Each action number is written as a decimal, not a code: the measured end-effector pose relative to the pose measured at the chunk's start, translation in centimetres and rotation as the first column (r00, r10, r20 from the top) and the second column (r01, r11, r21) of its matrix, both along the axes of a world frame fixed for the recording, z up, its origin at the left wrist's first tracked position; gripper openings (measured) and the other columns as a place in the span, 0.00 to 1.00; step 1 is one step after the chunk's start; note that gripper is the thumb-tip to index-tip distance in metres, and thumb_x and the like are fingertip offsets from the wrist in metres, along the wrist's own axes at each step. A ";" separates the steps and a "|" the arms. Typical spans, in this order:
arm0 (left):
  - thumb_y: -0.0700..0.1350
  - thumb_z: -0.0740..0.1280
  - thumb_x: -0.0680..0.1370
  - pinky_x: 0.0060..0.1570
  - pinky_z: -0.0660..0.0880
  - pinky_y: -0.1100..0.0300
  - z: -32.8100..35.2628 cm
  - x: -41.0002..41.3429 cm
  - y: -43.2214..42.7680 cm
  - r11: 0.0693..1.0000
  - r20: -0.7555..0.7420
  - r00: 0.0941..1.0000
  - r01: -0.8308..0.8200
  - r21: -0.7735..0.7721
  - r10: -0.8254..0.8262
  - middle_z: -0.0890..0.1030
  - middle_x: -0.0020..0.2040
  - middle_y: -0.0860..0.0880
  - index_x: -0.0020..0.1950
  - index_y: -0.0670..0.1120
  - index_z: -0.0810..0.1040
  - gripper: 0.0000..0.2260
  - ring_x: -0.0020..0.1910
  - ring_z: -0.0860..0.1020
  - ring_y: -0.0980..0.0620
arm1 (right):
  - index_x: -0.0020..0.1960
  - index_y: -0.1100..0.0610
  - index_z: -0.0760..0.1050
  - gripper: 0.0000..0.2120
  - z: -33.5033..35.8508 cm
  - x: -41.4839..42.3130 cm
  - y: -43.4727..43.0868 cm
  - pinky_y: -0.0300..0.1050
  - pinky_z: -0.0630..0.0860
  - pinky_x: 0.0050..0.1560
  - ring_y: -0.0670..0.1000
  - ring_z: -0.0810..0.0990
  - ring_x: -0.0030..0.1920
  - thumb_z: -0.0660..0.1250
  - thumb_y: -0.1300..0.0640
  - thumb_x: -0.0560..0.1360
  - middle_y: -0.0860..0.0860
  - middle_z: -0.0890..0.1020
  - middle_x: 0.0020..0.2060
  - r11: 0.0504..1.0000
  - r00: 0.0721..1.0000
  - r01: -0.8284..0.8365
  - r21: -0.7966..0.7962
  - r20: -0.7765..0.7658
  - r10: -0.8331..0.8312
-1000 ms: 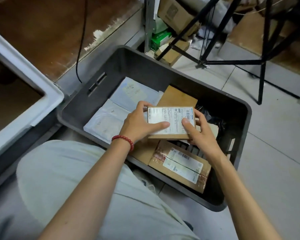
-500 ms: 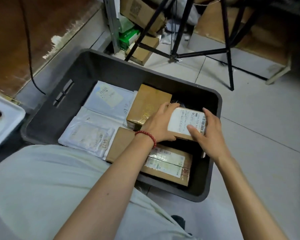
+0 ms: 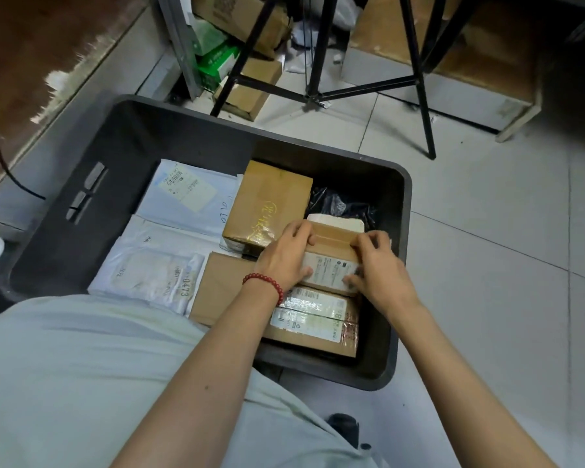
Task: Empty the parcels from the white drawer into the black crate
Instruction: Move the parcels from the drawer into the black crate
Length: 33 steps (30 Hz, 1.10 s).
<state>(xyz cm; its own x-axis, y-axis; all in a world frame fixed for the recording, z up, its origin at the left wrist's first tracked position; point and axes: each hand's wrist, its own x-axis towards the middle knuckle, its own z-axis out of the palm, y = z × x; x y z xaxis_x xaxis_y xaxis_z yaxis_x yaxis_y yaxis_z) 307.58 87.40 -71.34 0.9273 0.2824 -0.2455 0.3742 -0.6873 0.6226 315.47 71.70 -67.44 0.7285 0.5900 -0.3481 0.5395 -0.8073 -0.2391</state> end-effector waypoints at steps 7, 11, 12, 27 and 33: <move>0.47 0.74 0.71 0.58 0.69 0.55 0.2 -0.1 0.2 0.974 -0.011 0.998 0.067 0.217 -0.067 0.76 0.59 0.53 0.58 0.50 0.68 0.20 0.55 0.75 0.50 | 0.65 0.56 0.60 0.35 -1.0 1.3 1.7 0.54 0.69 0.61 0.57 0.75 0.60 0.73 0.43 0.68 0.54 0.70 0.66 0.956 0.979 -0.154 -0.251 0.090 0.181; 0.49 0.72 0.72 0.60 0.66 0.52 -0.2 0.2 -0.3 0.953 -0.037 0.997 0.069 0.295 -0.061 0.76 0.60 0.53 0.58 0.51 0.67 0.20 0.56 0.73 0.50 | 0.63 0.55 0.61 0.37 -1.1 3.2 2.4 0.54 0.64 0.61 0.57 0.71 0.62 0.74 0.38 0.65 0.53 0.74 0.61 0.919 0.972 -0.210 -0.335 0.031 0.233; 0.50 0.72 0.71 0.60 0.65 0.52 -0.2 0.3 -0.2 0.958 -0.044 0.997 0.069 0.278 -0.059 0.76 0.60 0.53 0.57 0.52 0.67 0.19 0.57 0.73 0.50 | 0.63 0.54 0.61 0.38 -1.1 3.6 2.6 0.54 0.63 0.62 0.56 0.70 0.63 0.74 0.37 0.64 0.53 0.75 0.60 0.904 0.968 -0.229 -0.361 0.015 0.252; 0.63 0.68 0.71 0.71 0.54 0.45 0.7 1.6 0.4 0.976 -0.127 0.989 0.097 0.193 -0.073 0.67 0.71 0.50 0.68 0.51 0.64 0.31 0.73 0.58 0.47 | 0.73 0.54 0.58 0.48 -2.3 3.9 2.8 0.56 0.51 0.75 0.58 0.64 0.70 0.74 0.35 0.62 0.56 0.65 0.68 0.924 0.963 -0.224 -0.308 0.074 0.258; 0.67 0.68 0.69 0.72 0.52 0.44 0.5 0.8 0.5 0.932 -0.220 0.968 0.188 0.311 -0.122 0.57 0.77 0.51 0.75 0.55 0.58 0.39 0.75 0.54 0.46 | 0.70 0.53 0.59 0.43 -3.3 1.4 2.2 0.55 0.63 0.67 0.58 0.66 0.64 0.72 0.35 0.64 0.56 0.66 0.65 0.945 0.967 -0.163 -0.284 0.144 0.210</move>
